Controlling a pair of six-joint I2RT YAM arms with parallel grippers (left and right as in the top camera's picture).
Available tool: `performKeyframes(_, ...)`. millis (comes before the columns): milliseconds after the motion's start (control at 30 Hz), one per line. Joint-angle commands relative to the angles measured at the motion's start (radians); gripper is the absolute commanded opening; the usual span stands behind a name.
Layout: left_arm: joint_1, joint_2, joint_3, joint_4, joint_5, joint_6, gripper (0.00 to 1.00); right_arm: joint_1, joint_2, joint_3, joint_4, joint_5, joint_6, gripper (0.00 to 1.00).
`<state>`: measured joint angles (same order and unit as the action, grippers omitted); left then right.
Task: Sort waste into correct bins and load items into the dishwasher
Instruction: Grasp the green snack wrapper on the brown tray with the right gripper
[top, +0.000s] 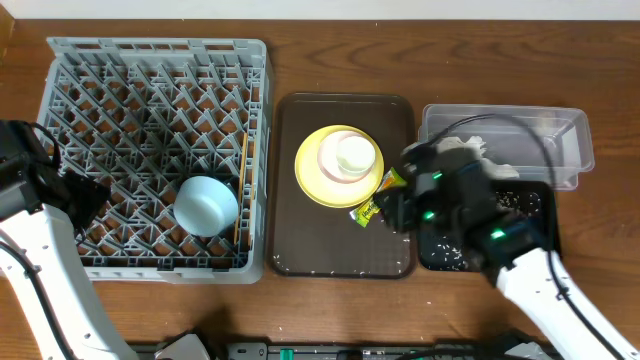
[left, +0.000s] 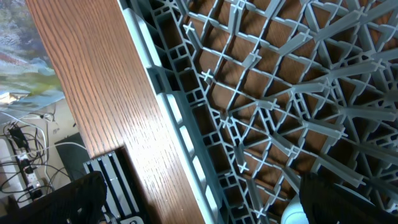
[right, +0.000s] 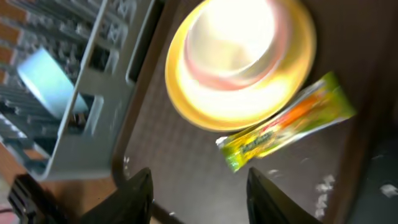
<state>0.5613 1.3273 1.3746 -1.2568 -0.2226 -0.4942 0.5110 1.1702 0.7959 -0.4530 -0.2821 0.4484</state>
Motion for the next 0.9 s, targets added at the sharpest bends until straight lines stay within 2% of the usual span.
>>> performKeyframes(0, 0.004, -0.003, 0.004, -0.004, -0.005, -0.002, 1.00, 0.132, 0.031, 0.005, -0.005, 0.243, 0.140, 0.33)
performKeyframes(100, 0.004, -0.003, 0.004, -0.004, -0.005, -0.002, 1.00, 0.222, 0.079, 0.005, -0.004, 0.363, 0.245, 0.20)
performKeyframes(200, 0.004, -0.003, 0.004, -0.004, -0.005, -0.002, 1.00, 0.276, 0.134, 0.005, -0.003, 0.452, 0.320, 0.19)
performKeyframes(233, 0.004, -0.003, 0.004, -0.004, -0.005, -0.002, 1.00, 0.288, 0.153, 0.005, -0.003, 0.479, 0.349, 0.21)
performKeyframes(300, 0.004, -0.003, 0.004, -0.004, -0.005, -0.002, 1.00, 0.302, 0.199, 0.005, -0.003, 0.532, 0.423, 0.37)
performKeyframes(333, 0.004, -0.003, 0.004, -0.003, -0.005, -0.002, 1.00, 0.302, 0.221, 0.005, -0.002, 0.545, 0.458, 0.38)
performKeyframes(667, 0.004, -0.003, 0.004, -0.004, -0.005, -0.002, 1.00, 0.299, 0.397, 0.005, 0.141, 0.557, 0.494, 0.43)
performKeyframes(867, 0.004, -0.003, 0.004, -0.004, -0.005, -0.001, 1.00, 0.299, 0.461, 0.005, 0.166, 0.574, 0.498, 0.43)
